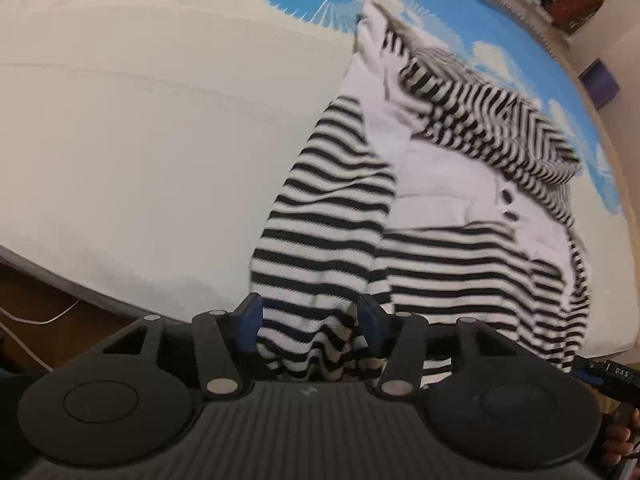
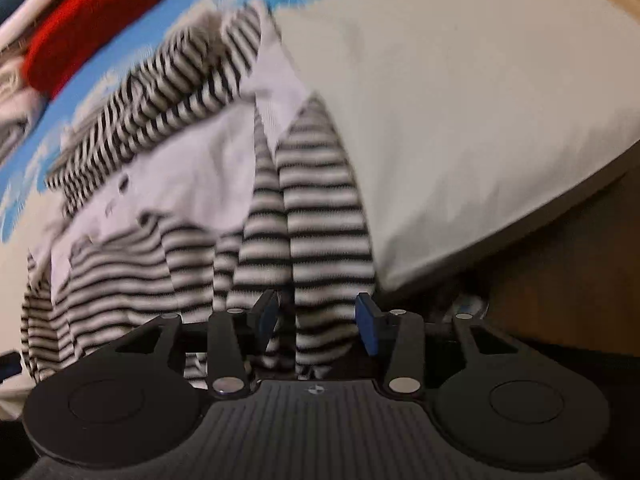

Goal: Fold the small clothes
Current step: 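Grasp the striped hem with both tools and lift it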

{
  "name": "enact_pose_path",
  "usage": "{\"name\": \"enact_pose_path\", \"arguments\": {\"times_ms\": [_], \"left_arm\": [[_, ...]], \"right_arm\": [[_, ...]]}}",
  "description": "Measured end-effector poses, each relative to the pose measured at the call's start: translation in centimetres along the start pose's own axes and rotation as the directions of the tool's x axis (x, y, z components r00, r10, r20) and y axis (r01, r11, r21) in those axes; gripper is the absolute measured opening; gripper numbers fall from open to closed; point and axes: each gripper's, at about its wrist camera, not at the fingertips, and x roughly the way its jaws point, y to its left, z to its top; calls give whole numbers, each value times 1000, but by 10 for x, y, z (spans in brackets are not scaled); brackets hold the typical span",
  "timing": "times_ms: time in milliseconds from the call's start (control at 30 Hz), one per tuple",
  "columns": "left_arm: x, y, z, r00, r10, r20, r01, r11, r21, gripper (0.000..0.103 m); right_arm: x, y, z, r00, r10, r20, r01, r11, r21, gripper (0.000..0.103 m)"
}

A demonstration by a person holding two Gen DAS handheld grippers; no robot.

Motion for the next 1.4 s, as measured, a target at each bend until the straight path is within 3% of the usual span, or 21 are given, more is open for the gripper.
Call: {"name": "enact_pose_path", "arguments": {"times_ms": [133,400,433,467,533,600,633,667,800,867,933,1033,1200,1400], "left_arm": [[16,-4,0,998,42,-55,-40,999,36,60],[34,-6,1,992,87,-88,-82,995,56,60],[34,-7,0,992,88,-88,-83,995,60,60],[35,-8,0,992,89,-87,-83,994,69,60],[37,-12,-2,992,92,-89,-84,992,92,58],[37,-15,-4,992,86,-90,-75,991,114,44],[36,-16,-5,993,76,-87,-66,991,119,23],[33,-17,-6,995,64,-83,-53,991,121,8],[9,-19,-6,1000,1,-2,0,994,113,3],[-7,-20,-7,997,-60,48,55,993,102,3],[-19,-21,-7,991,-100,88,91,991,96,3],[-28,-20,-7,984,-129,121,120,989,83,3],[-56,-17,-6,966,-187,178,178,982,66,2],[-110,-19,-5,935,-245,256,221,968,119,2]], "right_arm": [[19,8,-2,996,-64,-56,61,997,-51,49],[36,24,-8,991,-98,-91,86,987,-135,47],[37,23,-9,991,-98,-93,85,988,-132,38],[37,23,-9,991,-95,-94,82,988,-130,22],[34,23,-8,993,-88,-84,76,989,-128,5],[29,22,-8,995,-74,-63,66,989,-130,1],[25,21,-8,997,-62,-52,55,990,-127,1],[21,21,-8,998,-52,-40,47,991,-124,1],[-13,13,-1,998,30,60,-26,997,-67,1],[-38,4,2,983,108,148,-107,994,-17,1],[-61,-6,5,953,179,245,-188,982,13,1],[-78,-15,11,919,201,339,-224,974,29,1],[-100,-21,19,882,219,418,-258,965,37,0],[-152,-26,17,820,288,494,-318,948,-25,0]]}}
